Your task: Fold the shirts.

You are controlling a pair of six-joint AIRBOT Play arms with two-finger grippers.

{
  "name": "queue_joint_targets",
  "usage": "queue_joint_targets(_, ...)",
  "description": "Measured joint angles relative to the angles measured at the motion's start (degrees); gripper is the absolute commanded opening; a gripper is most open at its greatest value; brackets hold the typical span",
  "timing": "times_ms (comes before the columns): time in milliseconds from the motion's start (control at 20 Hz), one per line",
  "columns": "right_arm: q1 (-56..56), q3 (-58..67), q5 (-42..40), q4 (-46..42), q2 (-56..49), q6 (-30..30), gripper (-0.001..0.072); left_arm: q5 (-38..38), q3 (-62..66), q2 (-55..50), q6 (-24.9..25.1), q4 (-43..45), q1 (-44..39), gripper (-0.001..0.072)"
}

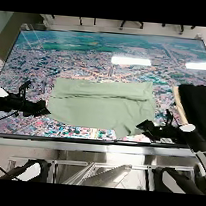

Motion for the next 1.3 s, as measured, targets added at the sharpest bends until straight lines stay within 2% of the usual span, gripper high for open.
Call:
queue_joint_targets(50,1.11,-0.39,-0.70,0.28,-0.74,-0.09,0.0034,-0.15,0.00,0.02,-0.13,0.02,-0.04,0.0017)
queue_joint_targets(150,1.92,-0.15,-0.48,0.83,-0.44,-1.44,0.0033,-1.03,0.00,0.07,-0.28,0.07,-0.09,0.0017)
queue_joint_targets(300,0.37,1.25,5.90,-1.75,4.55,-1.33,0.0033,-2.58,-0.02,0.87,-0.57,0.55,0.39,0.0017)
queue_joint_targets(600,-2.34,4.46,26.12,-18.91,28.76,8.85,0.0033,-6.69,-1.51,11.30,-5.03,8.15,2.69,0.0017)
queue_joint_targets(750,-2.60,5.55,32.85,-22.58,39.06,14.34,0.0033,-8.70,-5.84,18.40,-6.86,9.70,1.55,0.0016)
queue_joint_targets(850,-2.71,6.82,35.74,-23.89,41.53,16.44,0.0033,-9.09,-8.70,22.51,-8.00,10.40,0.79,0.0016)
queue_joint_targets(1050,-2.71,11.87,35.04,-24.74,35.08,16.11,0.0033,-6.91,-7.45,21.24,-9.09,10.80,0.22,0.0016)
queue_joint_targets(1300,-0.83,23.61,26.21,-24.24,14.91,12.07,0.0034,-2.23,3.30,5.01,-9.33,10.60,-0.09,0.0016)
